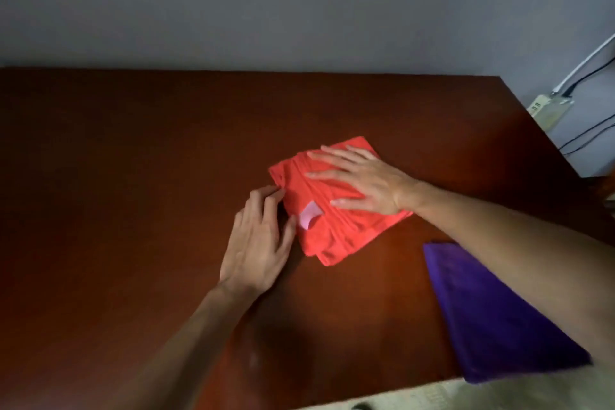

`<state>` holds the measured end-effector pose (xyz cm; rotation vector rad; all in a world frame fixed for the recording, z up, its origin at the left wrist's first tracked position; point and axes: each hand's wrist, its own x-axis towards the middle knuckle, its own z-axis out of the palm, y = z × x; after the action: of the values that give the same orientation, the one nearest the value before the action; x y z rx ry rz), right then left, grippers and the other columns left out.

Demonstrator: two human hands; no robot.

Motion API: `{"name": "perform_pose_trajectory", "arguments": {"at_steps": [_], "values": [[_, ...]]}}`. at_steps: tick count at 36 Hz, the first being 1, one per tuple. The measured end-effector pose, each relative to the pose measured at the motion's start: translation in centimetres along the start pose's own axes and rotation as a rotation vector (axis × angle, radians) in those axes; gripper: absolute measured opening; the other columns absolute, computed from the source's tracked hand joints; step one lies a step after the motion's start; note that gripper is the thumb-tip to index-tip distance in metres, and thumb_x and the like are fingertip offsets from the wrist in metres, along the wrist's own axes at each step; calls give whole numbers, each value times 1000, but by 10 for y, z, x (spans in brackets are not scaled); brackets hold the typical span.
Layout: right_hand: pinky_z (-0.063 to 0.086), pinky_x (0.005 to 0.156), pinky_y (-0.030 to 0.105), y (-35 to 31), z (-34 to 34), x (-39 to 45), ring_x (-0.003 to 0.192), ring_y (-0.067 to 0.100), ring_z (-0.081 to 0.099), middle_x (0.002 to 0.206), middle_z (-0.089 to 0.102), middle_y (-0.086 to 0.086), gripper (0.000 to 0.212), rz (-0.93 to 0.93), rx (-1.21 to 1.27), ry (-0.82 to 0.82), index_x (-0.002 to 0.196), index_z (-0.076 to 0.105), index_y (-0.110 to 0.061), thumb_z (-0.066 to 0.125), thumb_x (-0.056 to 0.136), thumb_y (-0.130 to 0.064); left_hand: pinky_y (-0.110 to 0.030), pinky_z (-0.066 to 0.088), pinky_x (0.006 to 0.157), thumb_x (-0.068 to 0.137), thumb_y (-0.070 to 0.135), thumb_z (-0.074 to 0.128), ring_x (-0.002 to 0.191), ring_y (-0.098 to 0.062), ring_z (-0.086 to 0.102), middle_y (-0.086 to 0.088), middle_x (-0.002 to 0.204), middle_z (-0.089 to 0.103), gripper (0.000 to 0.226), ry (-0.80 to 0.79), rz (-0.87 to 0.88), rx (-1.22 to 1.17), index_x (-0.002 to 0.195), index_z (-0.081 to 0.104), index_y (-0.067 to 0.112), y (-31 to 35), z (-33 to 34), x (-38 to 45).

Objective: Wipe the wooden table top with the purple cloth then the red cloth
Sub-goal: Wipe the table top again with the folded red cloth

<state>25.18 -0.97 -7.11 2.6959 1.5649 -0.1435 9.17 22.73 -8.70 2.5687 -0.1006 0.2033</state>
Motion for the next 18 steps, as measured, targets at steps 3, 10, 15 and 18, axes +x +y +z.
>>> {"name": "perform_pose_trajectory", "arguments": {"at_steps": [3, 10, 15, 18], "values": [[16, 126, 49, 52, -6, 27, 160, 21, 10, 173, 14, -1, 67, 18, -4, 5, 161, 27, -36, 29, 101, -67, -39, 32, 112, 101, 44, 36, 135, -27, 44, -9, 143, 46, 53, -24, 1, 162, 144, 45, 13, 7, 12, 10], [18, 128, 47, 143, -22, 71, 160, 20, 13, 173, 15, -3, 74, 118, 0, -5, 161, 24, -37, 16, 98, -75, -38, 23, 119, 102, 44, 33, 144, -22, 37, -9, 145, 46, 56, -85, 19, 224, 148, 43, 12, 12, 9, 6], [11, 128, 44, 167, -24, 92, 159, 16, 12, 172, 15, -9, 84, 376, 133, 72, 160, 24, -43, 16, 86, -82, -33, 20, 119, 102, 47, 34, 145, -17, 34, -4, 147, 43, 56, -97, -7, 222, 149, 42, 16, 10, 8, 14], [6, 128, 43, 166, -23, 93, 159, 16, 10, 173, 14, -7, 78, 480, 172, 104, 160, 24, -43, 25, 91, -80, -33, 18, 120, 103, 50, 30, 149, -15, 28, -1, 153, 37, 57, -115, -19, 228, 151, 36, 21, 8, 8, 13]]}}
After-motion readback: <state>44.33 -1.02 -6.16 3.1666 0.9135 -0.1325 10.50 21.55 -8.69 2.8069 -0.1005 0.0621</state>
